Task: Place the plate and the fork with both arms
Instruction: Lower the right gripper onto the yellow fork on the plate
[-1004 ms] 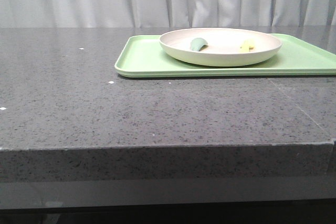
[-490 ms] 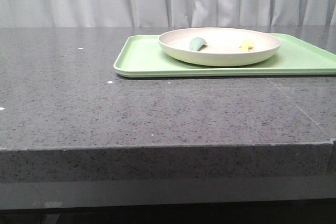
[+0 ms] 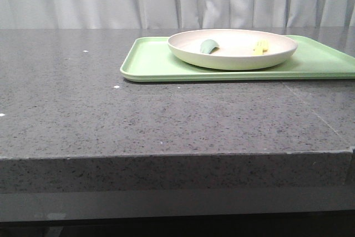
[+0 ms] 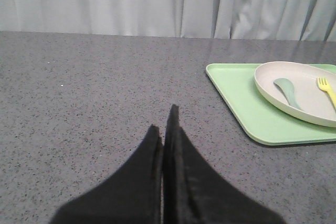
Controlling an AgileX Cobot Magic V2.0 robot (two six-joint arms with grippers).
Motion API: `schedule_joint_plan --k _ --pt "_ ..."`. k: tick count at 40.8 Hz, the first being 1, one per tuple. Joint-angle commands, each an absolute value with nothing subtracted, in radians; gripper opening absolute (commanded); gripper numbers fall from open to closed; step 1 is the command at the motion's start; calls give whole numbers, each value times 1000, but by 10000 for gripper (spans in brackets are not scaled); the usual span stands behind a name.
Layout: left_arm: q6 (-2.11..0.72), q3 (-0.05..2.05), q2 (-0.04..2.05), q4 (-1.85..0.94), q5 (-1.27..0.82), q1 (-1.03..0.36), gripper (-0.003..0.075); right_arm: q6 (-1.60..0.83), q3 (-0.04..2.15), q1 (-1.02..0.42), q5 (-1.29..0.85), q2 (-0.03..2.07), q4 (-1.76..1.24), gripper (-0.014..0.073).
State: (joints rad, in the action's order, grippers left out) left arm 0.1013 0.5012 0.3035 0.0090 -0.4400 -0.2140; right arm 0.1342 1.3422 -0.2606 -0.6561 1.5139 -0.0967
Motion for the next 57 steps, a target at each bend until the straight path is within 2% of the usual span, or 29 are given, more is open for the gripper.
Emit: schedule_joint_plan --k 1,12,36,39,45,50,57 --pt "105 529 313 9 -355 -211 -18 194 1485 -263 -688 1604 -98 570" --pt "105 529 313 9 -355 -211 -18 310 1678 -263 -798 1817 -46 569" --pt "105 529 313 9 -355 -211 -18 336 1688 -257 -792 1896 -32 566" --pt "105 529 313 9 -355 -211 -18 336 1689 -257 -799 1896 -32 506" --pt "105 529 313 9 -355 -211 -18 336 1689 -257 -809 1896 -32 279" --pt "105 529 313 9 -355 -211 -18 336 1689 -257 -807 1896 -32 133" --pt "105 529 313 9 -355 -211 -18 336 1690 -257 -802 1896 -32 55"
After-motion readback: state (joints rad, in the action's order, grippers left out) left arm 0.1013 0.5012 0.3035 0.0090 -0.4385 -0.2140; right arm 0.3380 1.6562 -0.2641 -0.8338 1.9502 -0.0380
